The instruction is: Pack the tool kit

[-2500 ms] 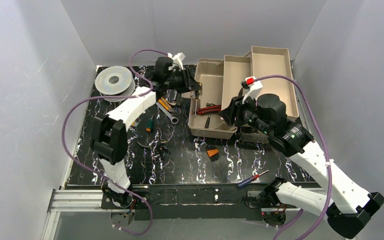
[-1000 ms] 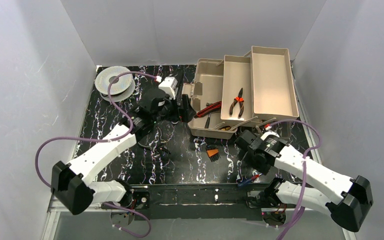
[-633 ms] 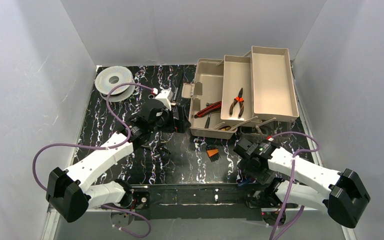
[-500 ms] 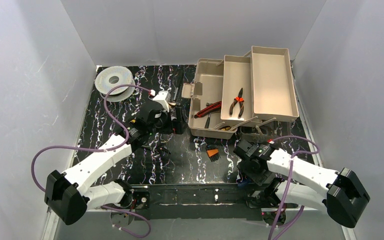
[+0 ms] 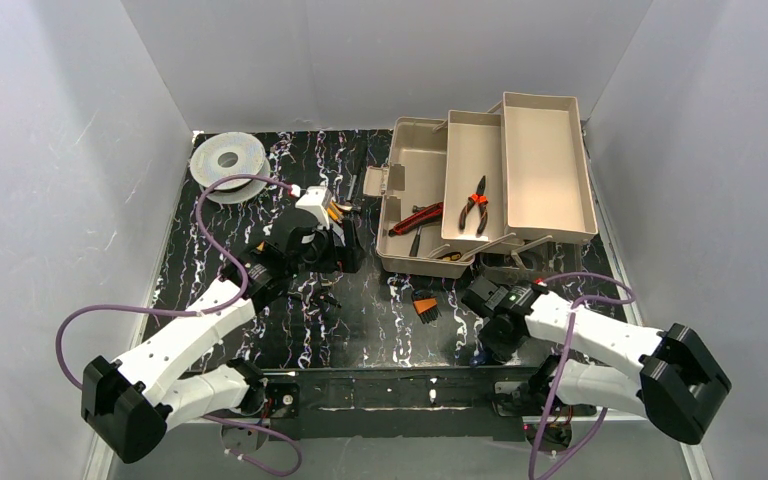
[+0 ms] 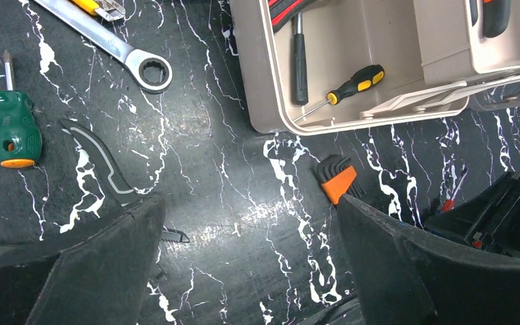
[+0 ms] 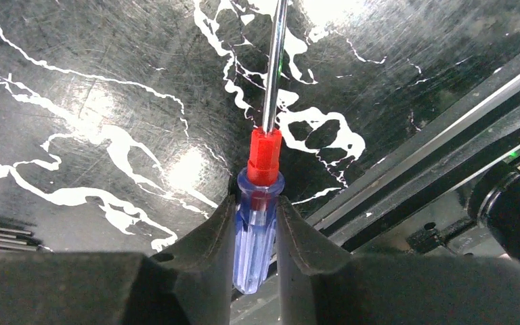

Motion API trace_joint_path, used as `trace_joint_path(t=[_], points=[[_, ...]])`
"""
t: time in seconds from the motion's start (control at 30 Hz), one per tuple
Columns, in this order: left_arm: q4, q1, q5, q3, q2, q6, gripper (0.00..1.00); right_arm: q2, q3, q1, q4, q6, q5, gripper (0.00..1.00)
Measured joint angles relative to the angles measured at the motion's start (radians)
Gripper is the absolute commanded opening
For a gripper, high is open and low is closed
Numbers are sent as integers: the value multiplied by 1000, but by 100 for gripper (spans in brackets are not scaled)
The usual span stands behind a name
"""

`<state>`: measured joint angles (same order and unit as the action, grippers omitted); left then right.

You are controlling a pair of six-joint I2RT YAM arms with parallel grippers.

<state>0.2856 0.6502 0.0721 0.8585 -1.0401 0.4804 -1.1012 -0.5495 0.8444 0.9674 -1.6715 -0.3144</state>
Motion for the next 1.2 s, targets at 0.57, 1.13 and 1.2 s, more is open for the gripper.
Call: trace_joint_path(t=[0.57,1.13,1.2], points=[[11,0,23,-1,17,0,99,297,-325,0,273,-85,-284,1],[14,0,17,-1,-9,0,100,255,-679,-3,-391,1059,-382,1],[15,0,25,-1,-9,3,100,152,-794,-5,-396,1179,-336,1]])
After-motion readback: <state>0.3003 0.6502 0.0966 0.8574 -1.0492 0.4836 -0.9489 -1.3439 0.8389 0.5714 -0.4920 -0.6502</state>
